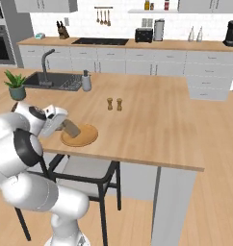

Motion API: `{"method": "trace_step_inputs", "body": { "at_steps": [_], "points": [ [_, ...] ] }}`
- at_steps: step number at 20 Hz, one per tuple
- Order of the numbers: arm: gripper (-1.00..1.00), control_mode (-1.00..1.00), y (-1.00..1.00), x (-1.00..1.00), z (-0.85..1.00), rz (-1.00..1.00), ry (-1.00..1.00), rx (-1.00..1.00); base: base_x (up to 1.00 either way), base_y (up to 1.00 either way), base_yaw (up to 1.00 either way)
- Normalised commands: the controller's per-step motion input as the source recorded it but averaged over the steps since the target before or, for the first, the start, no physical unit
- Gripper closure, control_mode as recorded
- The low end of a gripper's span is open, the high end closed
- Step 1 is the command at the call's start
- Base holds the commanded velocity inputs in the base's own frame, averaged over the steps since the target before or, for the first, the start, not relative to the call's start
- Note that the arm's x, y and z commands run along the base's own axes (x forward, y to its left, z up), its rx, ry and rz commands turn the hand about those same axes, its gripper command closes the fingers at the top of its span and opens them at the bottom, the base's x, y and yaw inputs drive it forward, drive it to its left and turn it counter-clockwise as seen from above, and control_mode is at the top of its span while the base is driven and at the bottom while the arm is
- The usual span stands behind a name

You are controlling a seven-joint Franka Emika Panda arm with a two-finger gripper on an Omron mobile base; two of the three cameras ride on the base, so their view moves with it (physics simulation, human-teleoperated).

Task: Start the toaster. Once the lever pops up, take the bread to the plate on the dining counter.

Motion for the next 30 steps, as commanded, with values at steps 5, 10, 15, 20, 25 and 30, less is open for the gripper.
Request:
{"method": "trace_step_inputs", "body": {
  "at_steps": [5,10,15,20,25,30],
  "points": [
    [1.0,-1.0,-0.11,0.08,-0.18,0.01,0.01,0.12,0.0,0.0,0.0],
    [1.0,-1.0,-0.01,0.28,-0.21,0.0,-0.02,0.05,0.0,0.0,0.0],
    [1.0,-1.0,0.0,0.34,-0.02,0.0,-0.09,0.09,0.0,0.0,0.0],
    [1.0,-1.0,0.0,0.27,-0.09,0.0,-0.07,0.08,0.0,0.0,0.0],
    [1.0,-1.0,0.0,0.07,-0.29,0.0,-0.05,0.07,0.0,0.0,0.0],
    [1.0,-1.0,-0.02,0.03,-0.12,0.0,-0.02,0.06,0.0,0.0,0.0]
  ]
}}
